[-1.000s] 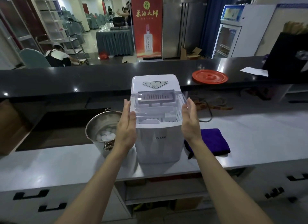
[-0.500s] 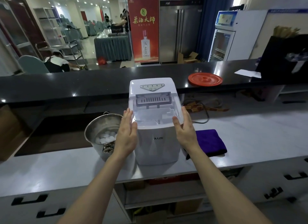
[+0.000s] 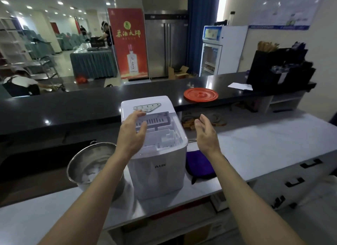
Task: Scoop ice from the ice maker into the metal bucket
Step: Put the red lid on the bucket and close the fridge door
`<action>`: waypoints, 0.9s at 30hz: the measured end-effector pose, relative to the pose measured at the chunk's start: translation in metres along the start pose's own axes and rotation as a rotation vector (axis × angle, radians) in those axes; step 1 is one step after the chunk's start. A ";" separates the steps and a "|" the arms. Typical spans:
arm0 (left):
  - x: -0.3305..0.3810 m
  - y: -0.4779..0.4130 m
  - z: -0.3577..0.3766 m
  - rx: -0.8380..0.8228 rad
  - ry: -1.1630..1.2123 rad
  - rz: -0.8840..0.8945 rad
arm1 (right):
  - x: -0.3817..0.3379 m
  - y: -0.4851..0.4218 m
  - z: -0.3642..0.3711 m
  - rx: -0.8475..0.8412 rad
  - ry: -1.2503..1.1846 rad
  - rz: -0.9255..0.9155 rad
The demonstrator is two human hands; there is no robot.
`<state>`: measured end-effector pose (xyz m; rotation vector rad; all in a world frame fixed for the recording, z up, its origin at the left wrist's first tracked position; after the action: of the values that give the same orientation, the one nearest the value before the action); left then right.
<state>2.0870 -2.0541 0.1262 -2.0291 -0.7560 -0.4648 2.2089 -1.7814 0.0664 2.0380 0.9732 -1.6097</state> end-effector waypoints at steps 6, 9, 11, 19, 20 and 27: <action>0.039 -0.061 0.047 -0.119 -0.002 0.052 | 0.001 -0.039 -0.027 0.032 0.036 -0.023; 0.053 -0.105 0.082 -0.168 -0.005 0.078 | 0.006 -0.077 -0.040 0.043 0.064 -0.036; 0.055 -0.137 0.112 -0.204 -0.009 0.070 | 0.014 -0.110 -0.048 0.051 0.098 -0.041; 0.033 -0.229 0.235 -0.368 -0.133 -0.041 | 0.052 -0.235 -0.063 -0.043 0.285 -0.134; 0.026 -0.235 0.252 -0.391 -0.164 -0.048 | 0.055 -0.250 -0.061 -0.067 0.333 -0.176; -0.035 -0.242 0.349 -0.664 -0.479 -0.025 | 0.084 -0.337 -0.041 -0.169 0.665 -0.354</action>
<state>1.9116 -1.6700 0.0708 -2.8127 -1.0027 -0.2572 2.0080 -1.4961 0.0415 2.4210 1.7100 -0.9235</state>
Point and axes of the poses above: each hand's wrist, its own y-axis away from the middle knuckle, its own z-axis out of the palm, x = y × z, the point moved 9 cm from there along -y, towards the middle knuckle, and after that the axes turned 10 degrees about z, right-handed, at the moved point
